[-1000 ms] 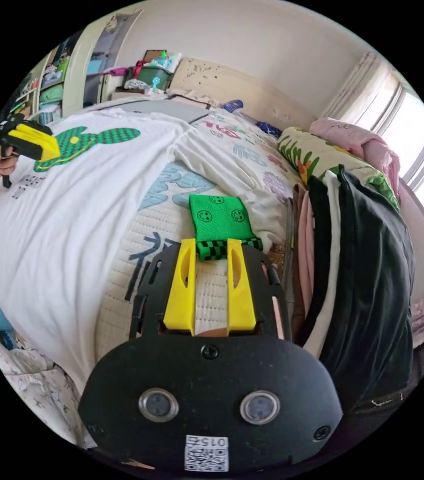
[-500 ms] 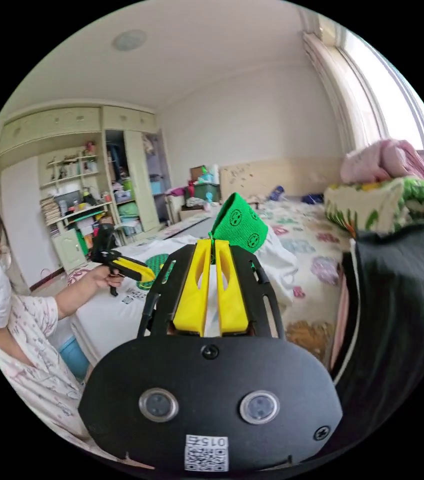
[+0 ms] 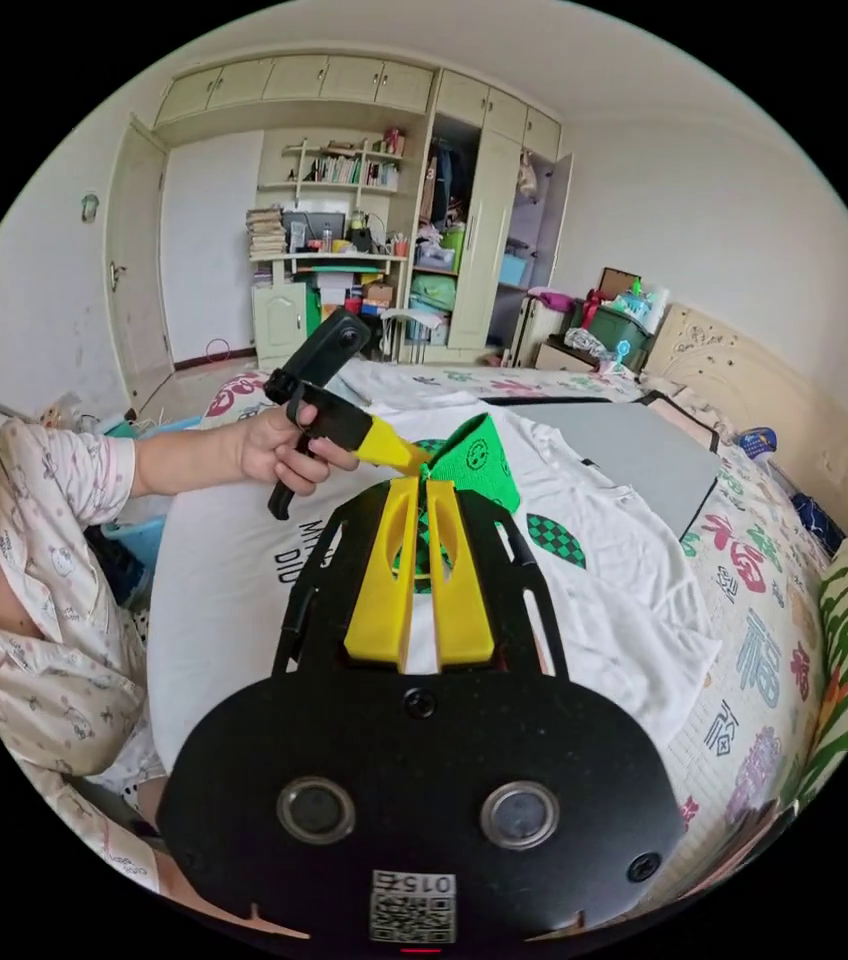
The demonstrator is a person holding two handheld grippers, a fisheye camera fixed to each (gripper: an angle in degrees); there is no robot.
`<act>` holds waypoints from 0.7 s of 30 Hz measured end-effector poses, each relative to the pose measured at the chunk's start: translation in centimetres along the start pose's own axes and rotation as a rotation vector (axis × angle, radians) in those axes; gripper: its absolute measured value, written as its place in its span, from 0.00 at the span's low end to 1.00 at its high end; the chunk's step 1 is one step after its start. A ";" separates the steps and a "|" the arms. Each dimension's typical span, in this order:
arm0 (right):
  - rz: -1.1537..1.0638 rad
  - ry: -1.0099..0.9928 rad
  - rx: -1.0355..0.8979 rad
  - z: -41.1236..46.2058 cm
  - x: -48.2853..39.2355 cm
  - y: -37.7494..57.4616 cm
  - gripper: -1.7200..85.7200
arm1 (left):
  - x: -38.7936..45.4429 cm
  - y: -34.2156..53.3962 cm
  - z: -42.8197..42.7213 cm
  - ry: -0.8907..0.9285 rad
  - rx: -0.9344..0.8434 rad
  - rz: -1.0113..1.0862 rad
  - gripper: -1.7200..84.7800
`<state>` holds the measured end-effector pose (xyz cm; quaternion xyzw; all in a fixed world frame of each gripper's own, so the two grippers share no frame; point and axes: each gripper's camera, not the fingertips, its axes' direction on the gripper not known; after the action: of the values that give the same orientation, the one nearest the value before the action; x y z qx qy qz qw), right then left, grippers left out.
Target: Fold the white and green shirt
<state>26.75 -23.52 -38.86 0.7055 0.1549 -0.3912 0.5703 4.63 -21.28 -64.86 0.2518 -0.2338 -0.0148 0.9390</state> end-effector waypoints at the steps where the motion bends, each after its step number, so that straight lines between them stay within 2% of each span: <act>1: -0.001 -0.023 0.016 -0.3 0.1 1.0 0.01 | -0.1 -0.6 0.0 -0.012 0.001 -0.012 0.22; 5: -0.002 -0.027 -0.004 0.0 -0.5 4.4 0.02 | -0.4 -2.2 0.2 -0.015 -0.003 -0.054 0.21; 8: -0.103 0.003 -0.010 0.9 -2.9 5.3 0.02 | 0.5 -3.5 1.4 -0.071 -0.068 -0.044 0.21; 11: -0.198 0.013 -0.040 1.7 -5.3 5.5 0.04 | 1.6 -4.4 1.3 -0.140 -0.035 -0.047 0.22; 15: -0.297 -0.065 -0.014 1.1 -5.5 6.3 0.13 | 1.9 -5.7 1.2 -0.151 -0.055 -0.044 0.16; 18: -0.190 -0.072 0.072 -2.2 -1.3 6.6 0.14 | 1.9 -6.8 2.1 -0.081 -0.138 -0.022 0.08; 21: 0.000 0.066 0.253 -6.4 4.1 8.6 0.12 | 3.2 -7.5 1.7 -0.074 -0.112 0.003 0.03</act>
<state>37.53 -21.14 -35.69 0.7844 0.1231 -0.3841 0.4713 7.39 -29.04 -65.78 0.1980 -0.2675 -0.0357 0.9423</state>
